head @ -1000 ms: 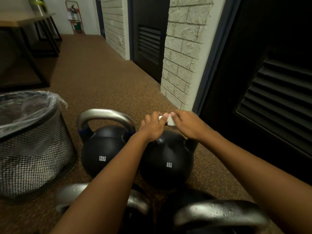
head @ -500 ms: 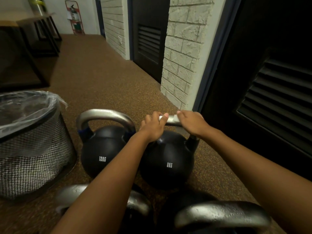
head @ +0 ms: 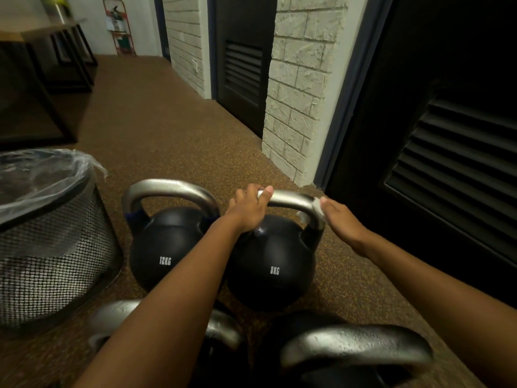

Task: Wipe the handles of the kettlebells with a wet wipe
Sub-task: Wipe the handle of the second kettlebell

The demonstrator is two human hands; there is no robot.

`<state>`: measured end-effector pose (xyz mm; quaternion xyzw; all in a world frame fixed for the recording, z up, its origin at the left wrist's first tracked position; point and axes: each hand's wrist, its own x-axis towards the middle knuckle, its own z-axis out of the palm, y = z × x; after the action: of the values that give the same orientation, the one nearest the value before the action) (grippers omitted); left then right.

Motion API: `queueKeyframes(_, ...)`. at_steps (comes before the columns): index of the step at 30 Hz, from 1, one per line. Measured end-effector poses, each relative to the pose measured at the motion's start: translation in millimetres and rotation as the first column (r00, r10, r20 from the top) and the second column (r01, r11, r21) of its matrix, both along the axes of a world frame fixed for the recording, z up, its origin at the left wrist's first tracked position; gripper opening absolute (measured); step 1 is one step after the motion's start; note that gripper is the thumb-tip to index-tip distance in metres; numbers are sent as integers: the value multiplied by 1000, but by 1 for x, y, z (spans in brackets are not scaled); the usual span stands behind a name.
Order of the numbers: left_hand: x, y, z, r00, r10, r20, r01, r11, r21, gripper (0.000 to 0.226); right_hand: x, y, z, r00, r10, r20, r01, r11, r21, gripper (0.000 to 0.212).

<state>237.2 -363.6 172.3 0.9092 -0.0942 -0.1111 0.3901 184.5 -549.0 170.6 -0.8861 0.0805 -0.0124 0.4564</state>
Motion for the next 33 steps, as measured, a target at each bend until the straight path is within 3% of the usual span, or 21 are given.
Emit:
queueKeyframes(5, 0, -2, 3, 1000, 28, -5, -28, 999, 24, 52, -12, 0, -9, 988, -111, -108, 130, 974, 186, 36)
queueKeyframes(10, -8, -6, 12, 998, 62, -13, -61, 995, 79, 54, -6, 9, 0, 962, -271, 19, 263, 945, 193, 30)
queueKeyframes(13, -16, -7, 18, 996, 52, 69, -63, 982, 178, 53, -6, 16, 10, 949, -298, 101, 278, 945, 173, 31)
queueKeyframes(15, -24, -6, 24, 990, 21, 136, -43, 986, 161, 51, -8, 25, 17, 948, -272, 167, 253, 959, 126, 34)
queueKeyframes(17, -33, -4, 32, 987, 27, 160, -33, 999, 36, 50, -12, 41, 25, 947, -200, 250, 182, 979, 94, 39)
queueKeyframes(19, -41, -1, 42, 994, 68, 90, -53, 986, -160, 51, -19, 62, 34, 937, -102, 336, 87, 994, 58, 46)
queueKeyframes(22, -50, 19, 58, 984, 112, -138, -162, 887, -433, 47, -35, 96, 44, 908, 59, 415, -71, 997, 14, 58)
queueKeyframes(25, -59, 55, 66, 963, 161, -215, -260, 760, -595, 15, -52, 130, 51, 884, 150, 444, -222, 968, 115, 67)
queueKeyframes(27, -69, 83, 71, 966, 151, -209, -253, 705, -662, 12, -62, 151, 57, 871, 170, 461, -274, 947, 168, 71)
queueKeyframes(29, -81, 112, 80, 965, 177, -196, -264, 681, -683, 25, -69, 171, 62, 848, 188, 495, -306, 937, 168, 69)
queueKeyframes(33, -108, 161, 91, 945, 293, -147, -307, 630, -714, 24, -74, 201, 62, 852, 117, 510, -243, 952, 187, 51)
